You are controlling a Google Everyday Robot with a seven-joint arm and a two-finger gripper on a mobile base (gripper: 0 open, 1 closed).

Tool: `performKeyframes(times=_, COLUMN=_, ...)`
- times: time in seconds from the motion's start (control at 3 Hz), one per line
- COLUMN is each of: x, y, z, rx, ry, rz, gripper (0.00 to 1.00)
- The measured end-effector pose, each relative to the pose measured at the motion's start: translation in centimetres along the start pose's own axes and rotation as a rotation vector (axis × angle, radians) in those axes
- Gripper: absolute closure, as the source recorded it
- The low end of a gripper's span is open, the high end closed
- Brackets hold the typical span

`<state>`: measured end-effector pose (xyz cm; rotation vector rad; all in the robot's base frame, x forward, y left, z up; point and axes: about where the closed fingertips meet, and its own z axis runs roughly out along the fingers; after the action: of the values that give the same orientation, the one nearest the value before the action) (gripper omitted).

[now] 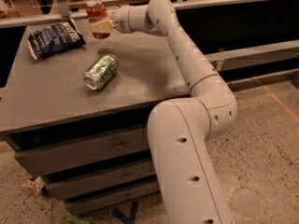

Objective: Move coke can near blue chip bag

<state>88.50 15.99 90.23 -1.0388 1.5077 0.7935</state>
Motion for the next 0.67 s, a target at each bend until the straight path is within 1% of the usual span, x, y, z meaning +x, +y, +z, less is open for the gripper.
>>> performKeyframes(times=0.33, x=0.63, y=-0.42, z=0.99, rx=0.044, ry=0.013, rz=-0.019, gripper=1.0)
performKeyframes(times=0.67, x=1.62, y=-0.47, z=1.5, rx=0.074, ry=0.027, rz=-0.021, gripper=1.0)
